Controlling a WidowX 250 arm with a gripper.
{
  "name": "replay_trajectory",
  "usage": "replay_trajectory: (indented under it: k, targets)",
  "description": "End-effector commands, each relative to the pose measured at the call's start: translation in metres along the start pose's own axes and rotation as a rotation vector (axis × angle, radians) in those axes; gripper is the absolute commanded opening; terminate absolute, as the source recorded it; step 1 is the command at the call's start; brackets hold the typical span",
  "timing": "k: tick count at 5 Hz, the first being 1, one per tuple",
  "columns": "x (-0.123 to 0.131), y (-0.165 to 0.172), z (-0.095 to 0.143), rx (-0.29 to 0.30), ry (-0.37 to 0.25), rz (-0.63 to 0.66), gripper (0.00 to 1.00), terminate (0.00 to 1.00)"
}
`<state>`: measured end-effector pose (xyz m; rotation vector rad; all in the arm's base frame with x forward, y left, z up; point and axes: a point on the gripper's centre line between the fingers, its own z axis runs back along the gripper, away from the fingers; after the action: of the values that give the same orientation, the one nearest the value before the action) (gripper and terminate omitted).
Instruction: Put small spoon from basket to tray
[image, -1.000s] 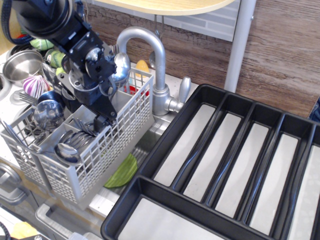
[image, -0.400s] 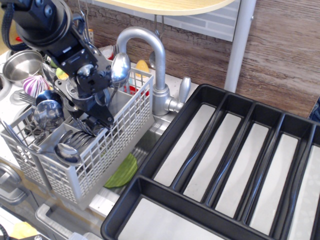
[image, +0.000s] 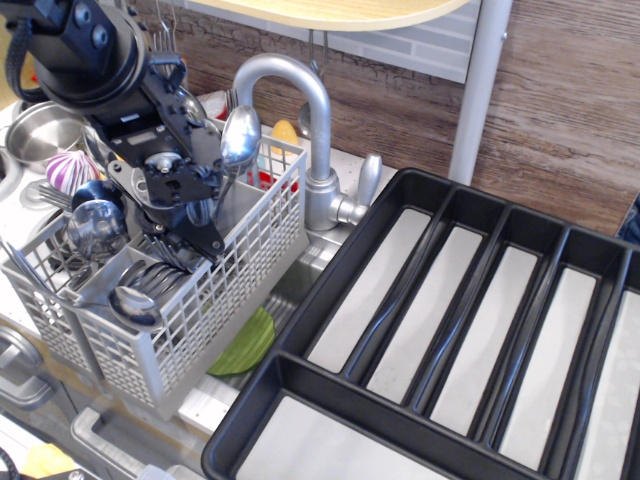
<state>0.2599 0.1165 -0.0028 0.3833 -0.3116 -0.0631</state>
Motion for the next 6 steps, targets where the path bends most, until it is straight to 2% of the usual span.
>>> replay_trajectory:
  k: [1,2,3,4,5,6]
  targets:
    - [0.012,0.008,0.023,-0.048,0.082,0.002,0.0,0.0]
    - [0.033,0.018,0.053,-0.082,0.167,-0.051,0.0,0.0]
    - [0.048,0.02,0.093,-0.137,0.28,-0.077,0.0,0.0]
    - [0.06,0.009,0.127,-0.141,0.406,-0.113,0.0,0.0]
    - [0.072,-0.008,0.148,-0.158,0.509,-0.242,0.0,0.0]
    - [0.081,-0.022,0.155,-0.2,0.561,-0.337,0.0,0.0]
